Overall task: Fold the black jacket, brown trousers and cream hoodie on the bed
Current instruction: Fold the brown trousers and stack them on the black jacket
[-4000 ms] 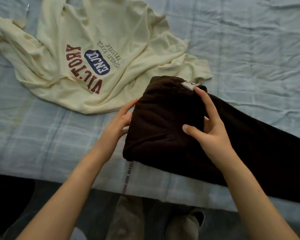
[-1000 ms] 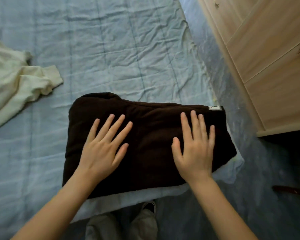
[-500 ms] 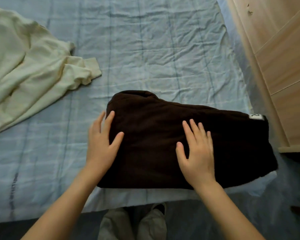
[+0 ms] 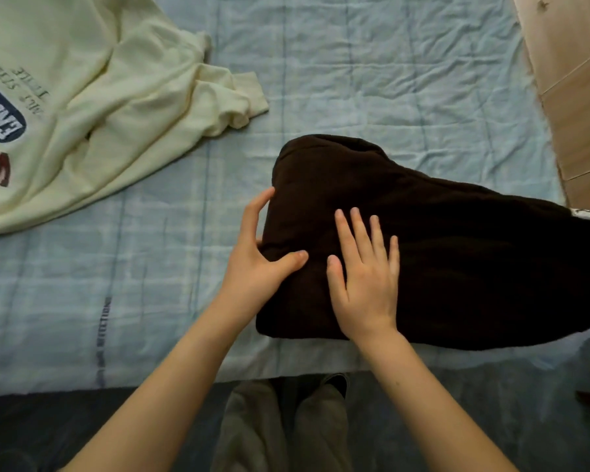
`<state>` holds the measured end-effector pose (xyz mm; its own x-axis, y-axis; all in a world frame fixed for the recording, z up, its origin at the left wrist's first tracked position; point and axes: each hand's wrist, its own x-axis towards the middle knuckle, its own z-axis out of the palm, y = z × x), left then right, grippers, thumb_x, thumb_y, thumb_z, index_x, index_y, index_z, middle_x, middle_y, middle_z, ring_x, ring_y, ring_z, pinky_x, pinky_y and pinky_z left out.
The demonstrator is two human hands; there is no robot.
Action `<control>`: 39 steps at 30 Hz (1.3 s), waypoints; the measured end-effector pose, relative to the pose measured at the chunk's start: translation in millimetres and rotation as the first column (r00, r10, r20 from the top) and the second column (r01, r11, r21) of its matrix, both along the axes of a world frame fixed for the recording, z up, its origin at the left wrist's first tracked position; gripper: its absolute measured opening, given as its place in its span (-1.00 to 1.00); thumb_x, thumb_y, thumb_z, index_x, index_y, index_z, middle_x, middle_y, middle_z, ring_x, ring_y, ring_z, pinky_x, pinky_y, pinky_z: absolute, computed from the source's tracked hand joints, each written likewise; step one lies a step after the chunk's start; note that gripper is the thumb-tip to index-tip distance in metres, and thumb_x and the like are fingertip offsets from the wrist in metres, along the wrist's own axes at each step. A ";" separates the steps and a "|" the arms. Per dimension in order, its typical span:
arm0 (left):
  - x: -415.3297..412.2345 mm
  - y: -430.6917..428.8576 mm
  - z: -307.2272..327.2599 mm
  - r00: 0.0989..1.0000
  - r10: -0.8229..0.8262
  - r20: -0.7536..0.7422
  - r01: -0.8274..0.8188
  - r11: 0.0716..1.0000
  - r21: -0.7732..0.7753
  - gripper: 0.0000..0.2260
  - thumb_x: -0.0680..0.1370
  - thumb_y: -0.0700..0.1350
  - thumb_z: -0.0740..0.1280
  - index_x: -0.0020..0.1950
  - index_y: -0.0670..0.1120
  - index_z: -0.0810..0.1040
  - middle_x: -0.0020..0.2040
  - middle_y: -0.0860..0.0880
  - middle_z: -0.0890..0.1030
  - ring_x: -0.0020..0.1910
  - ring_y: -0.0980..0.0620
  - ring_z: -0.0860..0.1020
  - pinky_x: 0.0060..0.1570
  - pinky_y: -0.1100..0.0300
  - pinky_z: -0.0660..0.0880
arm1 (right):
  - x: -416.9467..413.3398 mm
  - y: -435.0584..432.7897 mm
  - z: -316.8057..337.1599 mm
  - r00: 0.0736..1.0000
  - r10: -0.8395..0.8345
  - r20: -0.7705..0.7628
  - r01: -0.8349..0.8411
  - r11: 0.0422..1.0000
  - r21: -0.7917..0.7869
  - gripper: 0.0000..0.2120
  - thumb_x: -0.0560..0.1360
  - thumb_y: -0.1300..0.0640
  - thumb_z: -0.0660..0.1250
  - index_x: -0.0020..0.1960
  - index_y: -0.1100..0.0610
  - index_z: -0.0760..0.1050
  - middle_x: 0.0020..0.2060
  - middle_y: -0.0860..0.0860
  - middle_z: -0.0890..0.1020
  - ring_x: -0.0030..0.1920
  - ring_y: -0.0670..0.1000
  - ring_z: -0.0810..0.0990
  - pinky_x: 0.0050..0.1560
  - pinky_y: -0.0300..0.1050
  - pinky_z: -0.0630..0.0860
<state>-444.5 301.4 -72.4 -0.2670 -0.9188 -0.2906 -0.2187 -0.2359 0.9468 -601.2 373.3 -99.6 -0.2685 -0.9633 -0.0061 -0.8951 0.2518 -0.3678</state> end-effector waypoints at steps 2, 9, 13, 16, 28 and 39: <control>24.0 -7.2 9.2 0.999 0.035 0.024 -0.034 0.999 -0.037 -0.23 0.39 -0.29 0.52 0.38 0.34 0.30 0.11 0.23 0.61 -0.06 0.16 0.67 -0.15 0.27 0.60 | 28.0 -11.4 4.7 0.999 0.004 0.037 -0.004 1.000 -0.010 -0.43 0.61 -0.08 -0.01 0.60 -0.04 0.10 0.58 -0.02 0.16 0.60 0.09 0.04 0.54 0.26 0.01; 173.4 -31.5 4.3 0.966 0.205 0.159 -0.209 0.978 0.009 -0.21 0.33 -0.23 0.58 0.35 0.37 0.32 0.13 0.02 0.64 -0.04 0.05 0.68 -0.17 0.16 0.63 | 178.4 -48.3 -2.4 0.988 0.104 0.110 -0.106 0.994 0.011 -0.42 0.60 -0.09 0.05 0.60 -0.03 0.12 0.58 0.00 0.19 0.60 0.11 0.04 0.54 0.25 -0.03; 204.7 -29.0 -17.6 0.957 0.245 0.154 -0.266 0.954 0.138 -0.27 0.31 -0.14 0.56 0.33 0.36 0.36 -0.02 0.01 0.68 -0.09 0.11 0.69 -0.27 0.25 0.61 | 197.4 -52.9 -3.3 0.970 0.209 0.128 -0.222 0.969 0.103 -0.44 0.62 -0.06 0.07 0.61 -0.03 0.10 0.59 -0.01 0.14 0.60 0.09 -0.01 0.55 0.22 -0.05; 200.3 -29.5 -22.3 0.985 0.140 0.105 -0.151 0.983 0.105 -0.28 0.39 -0.13 0.51 0.40 0.36 0.31 0.17 0.40 0.54 0.12 0.34 0.56 0.01 0.34 0.55 | 144.8 -37.0 5.1 0.970 0.221 0.098 -0.223 0.975 0.013 -0.48 0.60 -0.01 0.13 0.56 0.00 0.25 0.55 0.01 0.28 0.57 0.07 0.14 0.56 0.14 0.04; 166.6 -24.6 37.1 0.986 0.017 0.164 -0.020 1.000 0.020 -0.20 0.32 -0.01 0.47 0.45 0.43 0.21 0.34 0.48 0.32 0.30 0.47 0.34 0.23 0.34 0.32 | 22.5 -4.8 -17.9 0.948 0.162 -0.273 -0.111 0.974 0.195 -0.43 0.60 -0.16 0.01 0.60 -0.14 0.07 0.58 0.01 0.17 0.59 0.18 0.04 0.53 0.27 -0.05; 27.2 8.1 132.6 0.891 -0.065 0.449 0.204 0.941 -0.269 -0.25 0.29 0.13 0.39 0.41 0.50 0.18 0.13 0.25 0.34 0.09 0.46 0.38 -0.06 0.51 0.35 | -78.1 28.4 21.9 0.990 -0.059 -0.129 0.060 0.998 0.009 -0.45 0.59 -0.06 0.15 0.57 -0.08 0.22 0.57 -0.01 0.22 0.58 0.17 0.06 0.51 0.31 0.04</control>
